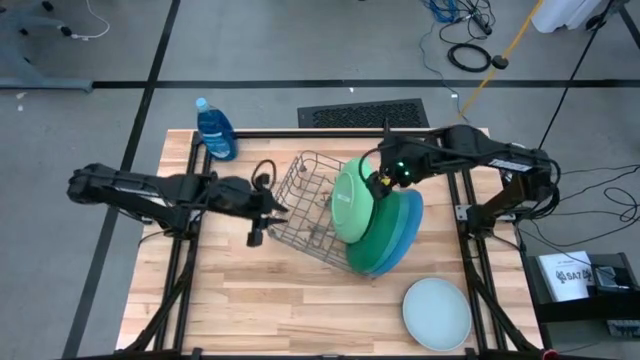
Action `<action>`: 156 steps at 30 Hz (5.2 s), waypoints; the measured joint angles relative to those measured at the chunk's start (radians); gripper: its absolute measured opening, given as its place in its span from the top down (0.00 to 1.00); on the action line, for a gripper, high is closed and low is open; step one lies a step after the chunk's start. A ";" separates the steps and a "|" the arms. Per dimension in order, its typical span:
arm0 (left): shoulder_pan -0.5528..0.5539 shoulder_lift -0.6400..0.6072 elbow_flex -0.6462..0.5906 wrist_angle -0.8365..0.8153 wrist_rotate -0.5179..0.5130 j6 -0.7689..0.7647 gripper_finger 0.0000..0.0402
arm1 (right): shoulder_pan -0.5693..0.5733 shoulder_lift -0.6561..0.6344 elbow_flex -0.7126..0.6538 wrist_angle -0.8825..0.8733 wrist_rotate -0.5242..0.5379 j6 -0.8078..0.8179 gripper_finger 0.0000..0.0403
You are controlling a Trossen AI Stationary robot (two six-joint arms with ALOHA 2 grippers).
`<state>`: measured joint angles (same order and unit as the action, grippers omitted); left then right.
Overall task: Sort dishes
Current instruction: Put the light green plate into the dish rack
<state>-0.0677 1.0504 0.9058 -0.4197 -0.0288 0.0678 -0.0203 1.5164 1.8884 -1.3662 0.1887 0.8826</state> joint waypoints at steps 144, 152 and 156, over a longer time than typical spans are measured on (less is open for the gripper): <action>-0.206 0.118 -0.049 0.307 -0.232 0.071 0.68 | 0.563 0.096 -0.877 1.223 0.793 -0.139 0.99; -0.206 0.134 -0.049 0.332 -0.232 0.073 0.68 | 0.563 0.098 -0.877 1.217 0.779 -0.101 0.92; -0.188 0.204 -0.049 0.517 -0.243 0.112 0.68 | 0.563 0.098 -0.877 1.217 0.781 -0.107 0.94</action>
<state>-0.2558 1.2546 0.8572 0.0972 -0.2720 0.1793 0.5423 1.6142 1.0115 -0.1490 0.9699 0.7761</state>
